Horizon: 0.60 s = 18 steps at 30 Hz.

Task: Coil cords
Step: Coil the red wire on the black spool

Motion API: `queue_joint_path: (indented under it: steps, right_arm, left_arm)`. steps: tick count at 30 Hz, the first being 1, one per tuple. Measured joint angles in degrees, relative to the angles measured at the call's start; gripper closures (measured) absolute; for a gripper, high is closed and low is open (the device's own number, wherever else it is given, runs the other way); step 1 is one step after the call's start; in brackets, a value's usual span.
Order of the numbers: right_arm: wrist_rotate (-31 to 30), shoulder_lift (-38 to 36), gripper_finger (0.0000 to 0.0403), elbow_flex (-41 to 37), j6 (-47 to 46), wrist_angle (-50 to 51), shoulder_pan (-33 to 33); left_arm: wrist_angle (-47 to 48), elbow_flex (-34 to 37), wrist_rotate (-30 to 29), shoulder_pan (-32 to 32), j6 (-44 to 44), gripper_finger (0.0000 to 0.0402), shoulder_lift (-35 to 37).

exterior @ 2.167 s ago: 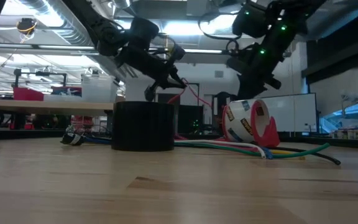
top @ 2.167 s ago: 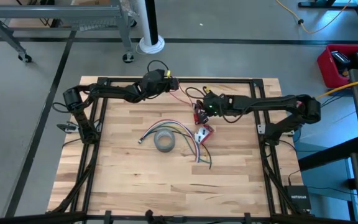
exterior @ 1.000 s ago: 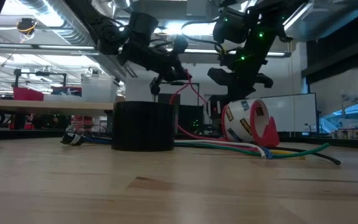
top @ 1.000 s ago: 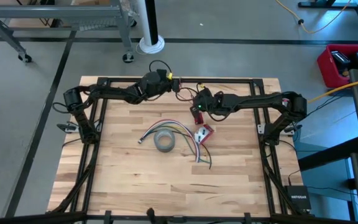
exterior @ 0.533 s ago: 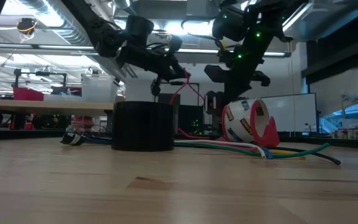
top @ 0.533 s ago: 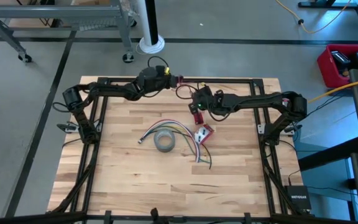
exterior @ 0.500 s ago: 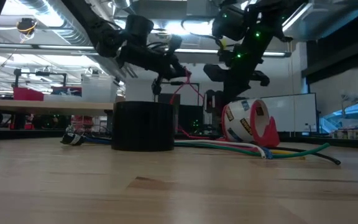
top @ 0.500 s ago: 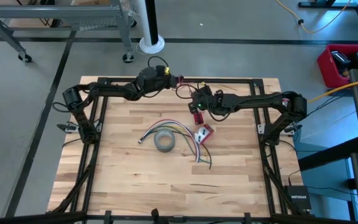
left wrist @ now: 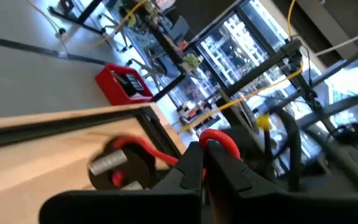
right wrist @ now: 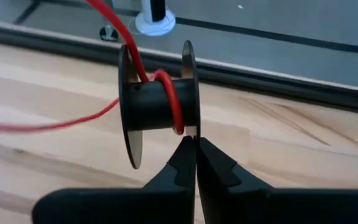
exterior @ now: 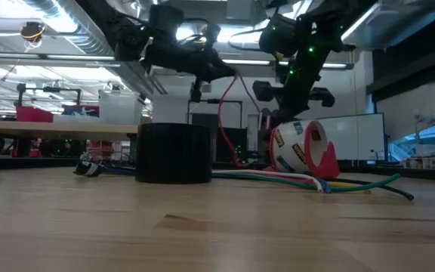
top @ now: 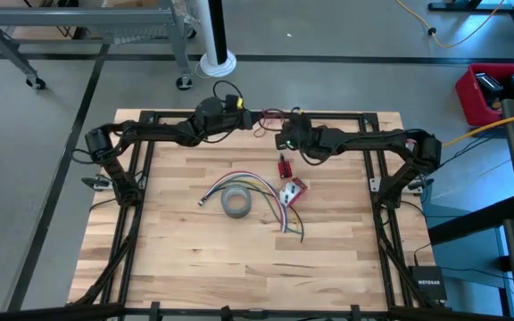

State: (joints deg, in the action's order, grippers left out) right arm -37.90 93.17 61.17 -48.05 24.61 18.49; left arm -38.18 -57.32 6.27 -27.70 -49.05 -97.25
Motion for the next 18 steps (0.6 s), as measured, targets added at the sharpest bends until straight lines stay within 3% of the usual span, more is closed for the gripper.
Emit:
queue_joint_path:
  steps: [18]
  right_arm:
    - [3.0, 0.0, 0.0398, 0.0, -1.4, -8.6, 0.0]
  left_arm:
    - [-0.7, 0.0, 0.3, 6.9, 4.7, 0.0401, 0.0]
